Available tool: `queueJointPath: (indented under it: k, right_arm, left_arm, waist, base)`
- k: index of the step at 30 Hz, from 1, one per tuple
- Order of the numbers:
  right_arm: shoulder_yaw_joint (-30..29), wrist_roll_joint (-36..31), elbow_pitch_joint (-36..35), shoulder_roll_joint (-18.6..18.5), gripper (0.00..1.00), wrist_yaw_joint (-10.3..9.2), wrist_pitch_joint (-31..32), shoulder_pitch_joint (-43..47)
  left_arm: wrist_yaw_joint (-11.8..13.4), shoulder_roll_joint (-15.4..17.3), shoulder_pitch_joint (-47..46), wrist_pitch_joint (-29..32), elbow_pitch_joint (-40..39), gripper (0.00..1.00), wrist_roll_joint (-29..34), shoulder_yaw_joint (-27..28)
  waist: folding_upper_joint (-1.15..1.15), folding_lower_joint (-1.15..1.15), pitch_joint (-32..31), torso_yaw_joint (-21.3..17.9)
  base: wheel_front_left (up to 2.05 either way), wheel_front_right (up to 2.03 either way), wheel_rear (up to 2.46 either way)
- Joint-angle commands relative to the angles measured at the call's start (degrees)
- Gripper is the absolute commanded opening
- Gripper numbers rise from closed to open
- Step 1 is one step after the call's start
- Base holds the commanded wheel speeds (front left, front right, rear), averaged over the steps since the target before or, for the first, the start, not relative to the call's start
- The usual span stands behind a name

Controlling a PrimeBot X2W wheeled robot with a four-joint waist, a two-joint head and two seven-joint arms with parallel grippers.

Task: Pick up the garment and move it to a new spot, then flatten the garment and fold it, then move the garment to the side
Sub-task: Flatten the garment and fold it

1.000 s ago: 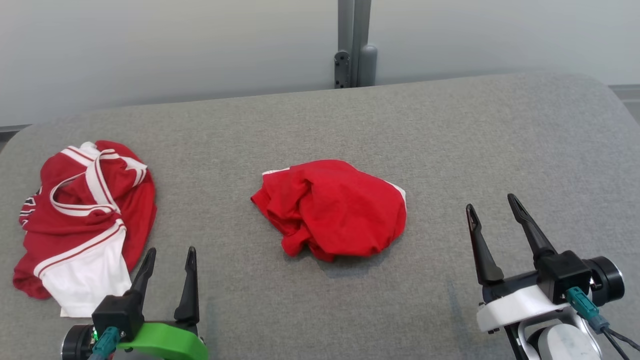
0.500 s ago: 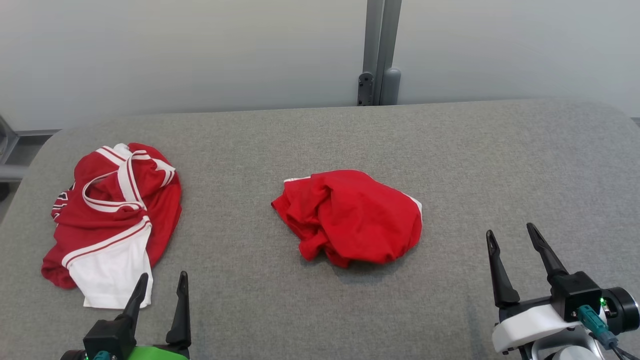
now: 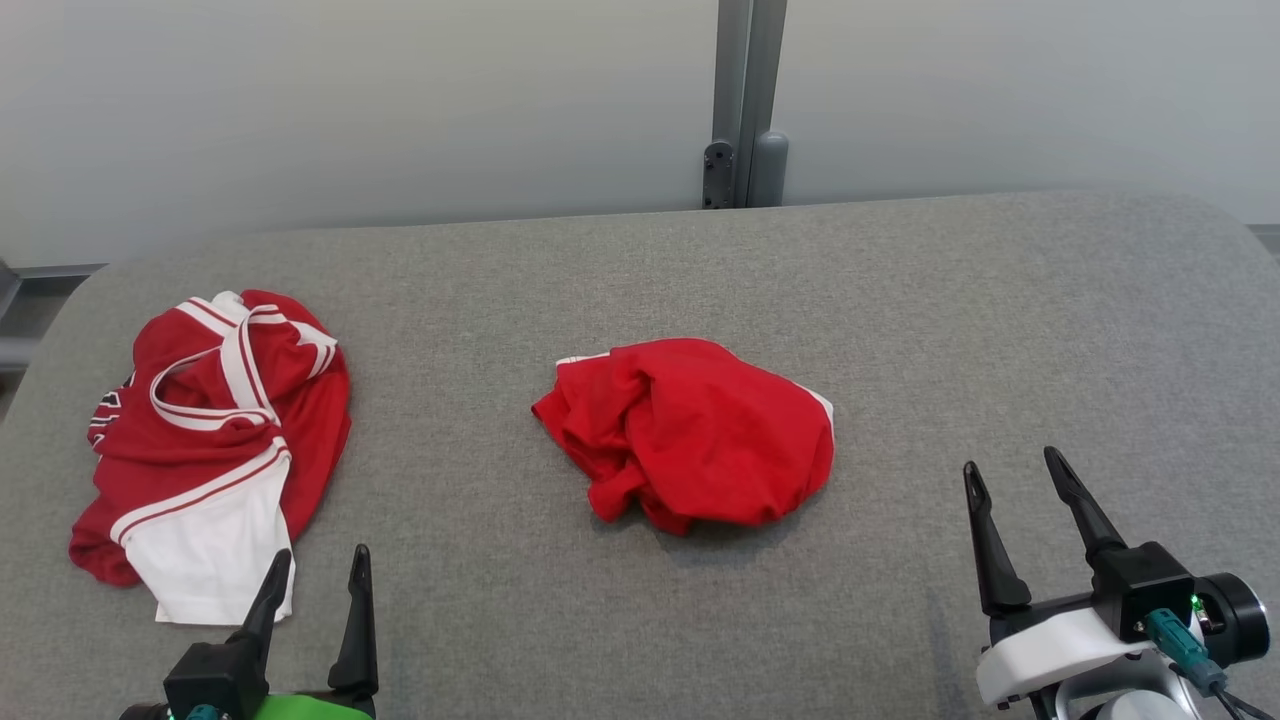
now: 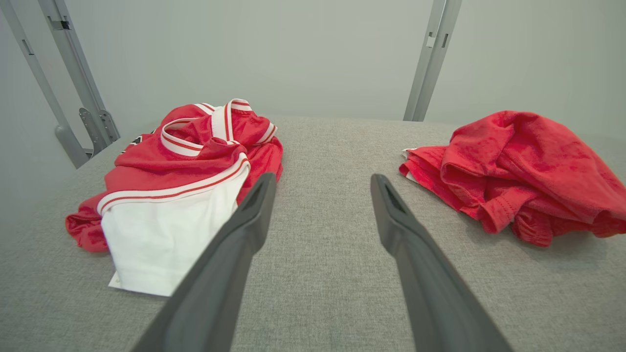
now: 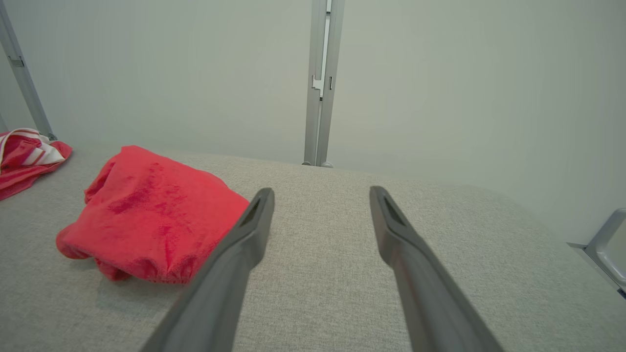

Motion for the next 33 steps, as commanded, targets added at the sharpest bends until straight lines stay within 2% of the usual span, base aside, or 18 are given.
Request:
queueJointPath:
  k: [1, 6, 10, 14, 20, 24, 29, 33]
  right_arm:
    - [0.16, 0.35, 0.12, -0.01, 1.0, -0.02, -0.19, -0.48]
    - [0.65, 0.5, 0.04, -0.02, 1.0, -0.02, -0.19, -1.28]
    - [1.08, 0.68, -0.46, -0.03, 1.0, -0.02, -0.19, -2.15]
    - [1.57, 0.8, -1.44, -0.03, 1.0, -0.02, -0.18, -3.51]
    - [2.55, 2.22, -2.37, -0.04, 1.0, -0.02, -0.18, -5.13]
    - [2.62, 3.52, -2.69, -0.03, 1.0, -0.02, -0.18, -5.54]
    - [2.41, 4.29, -2.97, -0.02, 1.0, -0.02, -0.18, -5.67]
    - [1.52, 4.58, -3.47, 0.01, 1.0, -0.02, -0.18, -5.37]
  left_arm:
    - [-0.29, -0.33, 0.16, -0.03, -0.02, 1.0, 0.62, 0.4]
    - [-0.62, -0.79, -0.6, -0.03, -0.51, 1.0, 1.3, 0.63]
    - [-0.98, -1.12, -3.04, -0.03, -2.42, 1.0, 2.16, -2.32]
    - [-1.04, -1.37, -6.88, -0.01, -3.54, 1.0, 2.41, -11.32]
    - [-1.0, -1.03, -15.71, 1.3, -0.12, 1.0, 0.13, -27.11]
    - [-0.93, -0.6, -20.47, 2.71, 4.0, 1.0, -0.83, -33.95]
    - [-0.63, 0.32, -23.86, 4.65, 11.57, 1.0, -1.42, -35.49]
    - [1.47, 1.29, -25.79, 6.4, 18.25, 1.0, -0.63, -34.57]
  waist:
    - [0.0, 0.0, 0.07, -0.2]
    - [0.0, 0.0, 0.61, -1.47]
    - [0.0, 0.0, 1.43, -3.37]
    - [0.0, 0.0, 3.16, -6.37]
    - [0.0, 0.0, 5.96, -12.11]
    - [0.0, 0.0, 7.42, -16.29]
    - [0.0, 0.0, 8.75, -20.29]
    - [0.0, 0.0, 9.36, -21.6]
  base:
    - [0.0, 0.0, 0.0]
    - [0.0, 0.0, 0.0]
    - [0.0, 0.0, 0.0]
    - [0.0, 0.0, 0.0]
    - [0.0, 0.0, 0.0]
    - [0.0, 0.0, 0.0]
    - [0.0, 0.0, 0.0]
    - [0.0, 0.0, 0.0]
